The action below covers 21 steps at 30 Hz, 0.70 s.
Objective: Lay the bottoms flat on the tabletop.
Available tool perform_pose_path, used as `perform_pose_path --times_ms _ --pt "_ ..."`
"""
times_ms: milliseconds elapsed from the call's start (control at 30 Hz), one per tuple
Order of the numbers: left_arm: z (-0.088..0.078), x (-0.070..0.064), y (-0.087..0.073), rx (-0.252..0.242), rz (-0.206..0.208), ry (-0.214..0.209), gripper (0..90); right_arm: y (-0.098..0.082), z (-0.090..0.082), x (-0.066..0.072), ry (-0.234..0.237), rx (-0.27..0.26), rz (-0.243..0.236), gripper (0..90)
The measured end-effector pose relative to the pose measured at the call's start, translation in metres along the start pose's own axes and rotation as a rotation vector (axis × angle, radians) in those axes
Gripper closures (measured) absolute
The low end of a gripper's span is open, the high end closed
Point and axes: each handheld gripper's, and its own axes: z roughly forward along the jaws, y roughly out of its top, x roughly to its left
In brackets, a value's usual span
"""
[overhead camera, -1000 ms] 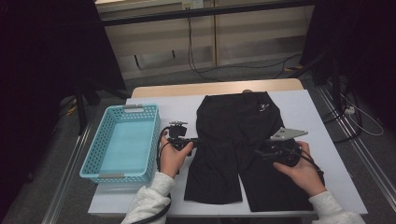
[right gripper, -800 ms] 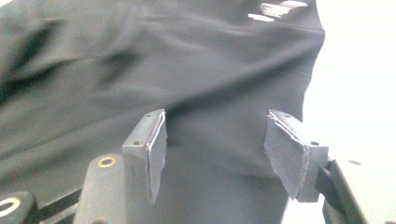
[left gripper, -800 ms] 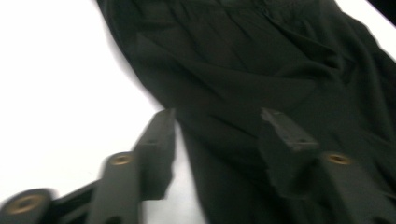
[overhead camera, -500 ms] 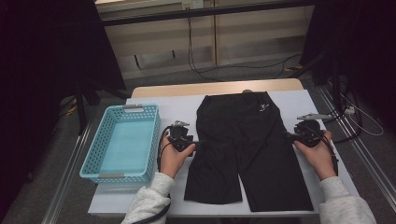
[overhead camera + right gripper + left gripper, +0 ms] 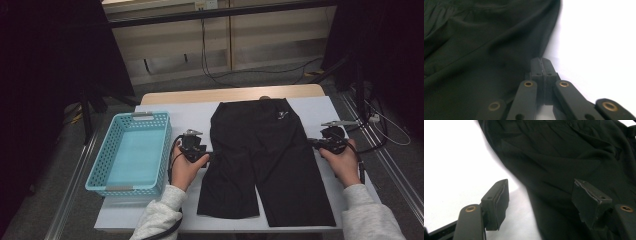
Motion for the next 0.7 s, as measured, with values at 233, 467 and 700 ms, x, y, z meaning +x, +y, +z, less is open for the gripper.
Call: perform_pose_path --times_ms 233,467,700 --pt "0.001 0.000 0.000 0.006 0.000 -0.005 29.8 -0.005 -0.005 -0.013 0.003 0.024 0.022 90.0" --pt "0.002 -0.001 -0.001 0.017 -0.003 -0.011 29.0 -0.007 -0.012 -0.019 -0.024 0.043 0.025 90.0" --pt "0.002 -0.003 0.000 0.016 0.001 -0.015 28.4 -0.008 -0.016 -0.028 -0.073 0.008 0.024 64.9"
